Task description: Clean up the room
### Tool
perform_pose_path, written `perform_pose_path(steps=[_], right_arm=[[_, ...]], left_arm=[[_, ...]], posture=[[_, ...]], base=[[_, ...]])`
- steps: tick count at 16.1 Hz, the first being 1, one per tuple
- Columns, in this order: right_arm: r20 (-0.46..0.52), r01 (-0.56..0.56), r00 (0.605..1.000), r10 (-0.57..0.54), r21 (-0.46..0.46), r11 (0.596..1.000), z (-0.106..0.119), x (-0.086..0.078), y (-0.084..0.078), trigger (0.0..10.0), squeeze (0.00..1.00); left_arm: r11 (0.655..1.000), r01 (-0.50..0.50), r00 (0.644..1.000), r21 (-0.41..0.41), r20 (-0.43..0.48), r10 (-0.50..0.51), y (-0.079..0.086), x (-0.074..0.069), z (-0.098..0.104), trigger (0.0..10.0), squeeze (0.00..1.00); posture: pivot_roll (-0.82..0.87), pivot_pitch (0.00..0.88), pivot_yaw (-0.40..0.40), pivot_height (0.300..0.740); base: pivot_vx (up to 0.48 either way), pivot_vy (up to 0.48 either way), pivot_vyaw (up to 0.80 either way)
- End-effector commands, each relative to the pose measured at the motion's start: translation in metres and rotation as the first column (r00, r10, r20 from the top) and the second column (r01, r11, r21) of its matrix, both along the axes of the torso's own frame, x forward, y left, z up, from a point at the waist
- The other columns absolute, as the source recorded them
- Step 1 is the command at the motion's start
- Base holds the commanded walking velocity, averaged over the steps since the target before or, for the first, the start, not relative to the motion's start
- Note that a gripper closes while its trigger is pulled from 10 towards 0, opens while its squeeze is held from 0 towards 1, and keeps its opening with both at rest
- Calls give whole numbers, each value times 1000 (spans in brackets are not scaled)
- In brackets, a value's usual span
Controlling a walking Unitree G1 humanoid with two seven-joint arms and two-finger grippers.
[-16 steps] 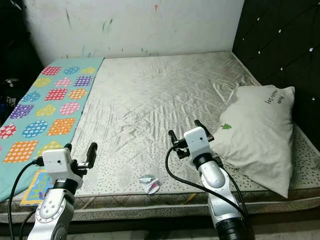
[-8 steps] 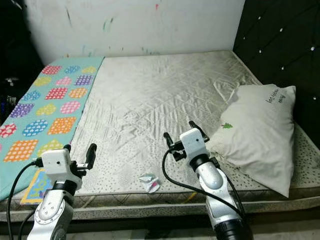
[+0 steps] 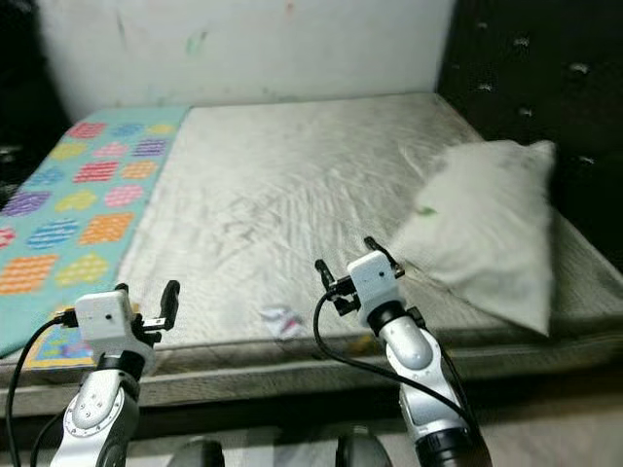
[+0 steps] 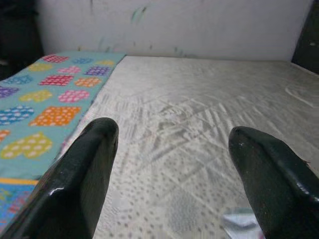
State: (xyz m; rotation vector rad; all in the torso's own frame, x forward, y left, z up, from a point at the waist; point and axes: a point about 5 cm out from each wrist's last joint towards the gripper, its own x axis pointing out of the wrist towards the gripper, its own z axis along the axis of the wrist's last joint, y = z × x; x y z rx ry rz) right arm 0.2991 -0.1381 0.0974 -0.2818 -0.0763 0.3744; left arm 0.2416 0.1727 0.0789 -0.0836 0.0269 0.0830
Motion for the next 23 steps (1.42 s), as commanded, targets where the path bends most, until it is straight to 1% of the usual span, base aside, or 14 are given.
perform_pose_path(steps=[1,3,10,15,18,19,21,23], right_arm=[[19,-16,1000,16,8,1000,5,1,3,10000,0],[18,-23,1000,23,8,1000,4,1,5,10000,0],[18,-45,999,45,1,999,3,-1,7,10000,0],[18,-51,999,51,4,999,4,-1,7,10000,0],[19,-53,998,53,9,999,6,-3,6,10000,0],[14,-50,999,50,7,999,5,-4,5,10000,0],[18,-44,999,44,-12,999,6,-5,1,10000,0],[23,-42,999,42,-25,999,7,-4,-2,10000,0]], left_arm=[[1000,-9,1000,7,-2,9,3,1,1,10000,0],[1000,-13,1000,9,-3,13,3,1,1,10000,0],[1000,-13,1000,9,-6,13,2,0,1,10000,0],[1000,12,1000,-7,6,-12,-1,-2,2,10000,0],[1000,19,1000,-10,8,-19,-2,-6,4,10000,0],[1000,25,1000,-13,-1,-25,-2,-11,4,10000,0],[999,34,999,-8,-3,-34,-1,-15,6,10000,0],[999,34,999,-5,0,-34,1,-15,9,10000,0]], posture=[[-115,0,56,641],[-115,0,58,641],[-118,0,57,557],[-119,0,55,557],[-109,0,53,557],[-105,2,53,557],[-99,21,51,557],[-95,29,50,557]], base=[[0,0,0],[0,0,0],[0,0,0],[0,0,0],[0,0,0],[0,0,0],[0,0,0],[0,0,0]])
